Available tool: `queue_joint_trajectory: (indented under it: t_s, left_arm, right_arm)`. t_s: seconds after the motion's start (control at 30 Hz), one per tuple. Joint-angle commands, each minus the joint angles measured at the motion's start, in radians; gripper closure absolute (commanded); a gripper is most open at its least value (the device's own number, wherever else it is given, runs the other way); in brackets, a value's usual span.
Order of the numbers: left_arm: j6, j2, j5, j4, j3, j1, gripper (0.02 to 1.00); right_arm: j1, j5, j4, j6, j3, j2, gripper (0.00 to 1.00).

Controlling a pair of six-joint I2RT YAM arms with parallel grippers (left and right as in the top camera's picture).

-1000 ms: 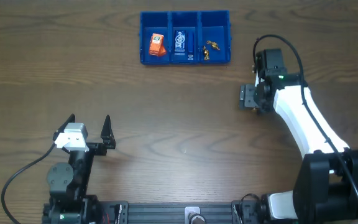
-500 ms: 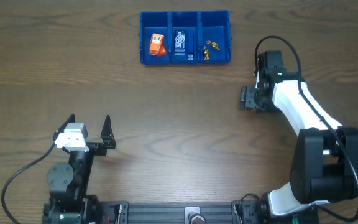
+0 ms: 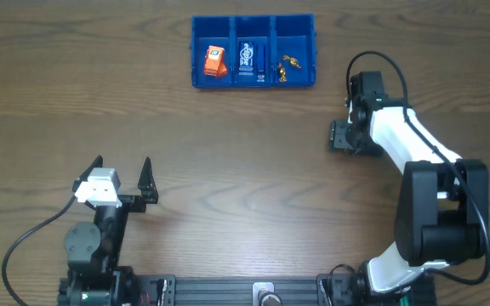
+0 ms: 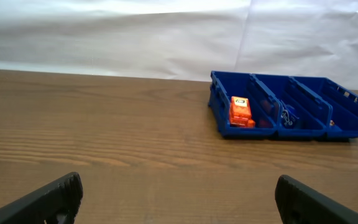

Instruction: Sort Candies Into Trays

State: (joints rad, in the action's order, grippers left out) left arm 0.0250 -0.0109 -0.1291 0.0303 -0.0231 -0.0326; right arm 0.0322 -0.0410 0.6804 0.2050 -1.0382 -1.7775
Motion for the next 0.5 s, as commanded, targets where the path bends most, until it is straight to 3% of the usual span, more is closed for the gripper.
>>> queue_joint_trajectory:
  t_s: [0.03,0.5]
  left_arm:
    - [-0.011,0.005,-0.018,0.035,0.018,0.006,0.02]
    - [-0.011,0.005,-0.018,0.035,0.018,0.006,0.02]
  right_arm:
    - [-0.011,-0.009,-0.005,0.011,0.004,-0.01,0.318]
    - [-0.015,-0.009,-0.044,0.012,0.004,-0.037,0.441]
